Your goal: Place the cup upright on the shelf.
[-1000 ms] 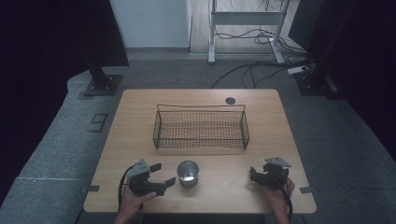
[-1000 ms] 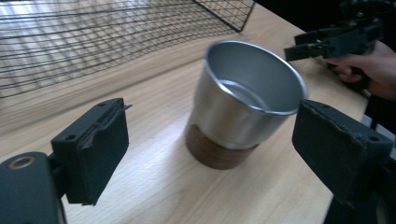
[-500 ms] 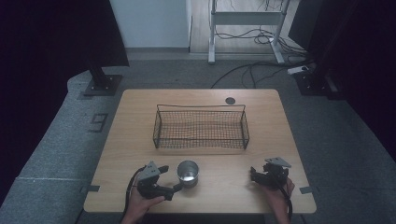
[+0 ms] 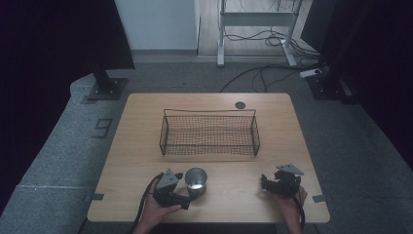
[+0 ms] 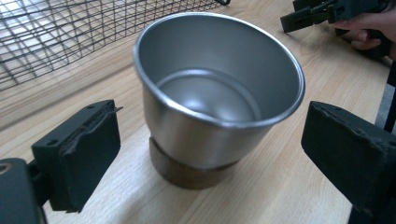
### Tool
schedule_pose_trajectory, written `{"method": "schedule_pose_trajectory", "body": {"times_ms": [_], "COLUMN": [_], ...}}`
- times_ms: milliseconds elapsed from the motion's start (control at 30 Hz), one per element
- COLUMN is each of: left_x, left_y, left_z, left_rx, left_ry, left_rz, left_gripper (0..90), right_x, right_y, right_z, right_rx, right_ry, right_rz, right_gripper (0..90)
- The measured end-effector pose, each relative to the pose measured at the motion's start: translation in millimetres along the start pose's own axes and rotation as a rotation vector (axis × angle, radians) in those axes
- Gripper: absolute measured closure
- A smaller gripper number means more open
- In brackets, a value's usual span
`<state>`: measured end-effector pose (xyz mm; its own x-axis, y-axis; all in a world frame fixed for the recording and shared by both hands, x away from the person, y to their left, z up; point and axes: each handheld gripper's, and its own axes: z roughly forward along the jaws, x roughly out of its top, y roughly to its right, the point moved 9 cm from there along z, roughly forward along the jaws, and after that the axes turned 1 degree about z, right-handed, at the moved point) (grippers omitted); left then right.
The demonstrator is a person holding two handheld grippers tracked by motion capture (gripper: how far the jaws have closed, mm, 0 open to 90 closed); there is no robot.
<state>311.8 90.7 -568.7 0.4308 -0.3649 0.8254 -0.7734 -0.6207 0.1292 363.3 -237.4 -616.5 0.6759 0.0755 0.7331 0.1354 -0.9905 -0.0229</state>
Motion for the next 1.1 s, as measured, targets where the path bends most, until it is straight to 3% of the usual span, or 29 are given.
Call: {"method": "schedule_pose_trajectory", "body": {"times_ms": [267, 433, 667, 1100], "left_x": [9.8, 11.5, 11.3, 17.2], "left_y": [2.6, 1.9, 0.1, 1.4], "left_z": [17.1, 21.7, 18.6, 5.7], "left_rx": [0.006, 0.027, 0.055, 0.058], "left_ry": [0.004, 0.022, 0.028, 0.08], "left_rz": [0.022, 0.032, 0.051, 0.053], "left_gripper": [6.0, 13.2, 19.0, 19.0], "right_x": [0.1, 0.1, 0.1, 0.3], "right_y": [0.0, 0.0, 0.0, 0.1], "right_z": [0.1, 0.1, 0.1, 0.1], "right_rx": [0.001, 0.001, 0.003, 0.003], "right_ry": [0.002, 0.002, 0.002, 0.003], "right_rz": [0.001, 0.001, 0.001, 0.002], "right_gripper": [10.4, 10.5, 10.6, 11.0]}}
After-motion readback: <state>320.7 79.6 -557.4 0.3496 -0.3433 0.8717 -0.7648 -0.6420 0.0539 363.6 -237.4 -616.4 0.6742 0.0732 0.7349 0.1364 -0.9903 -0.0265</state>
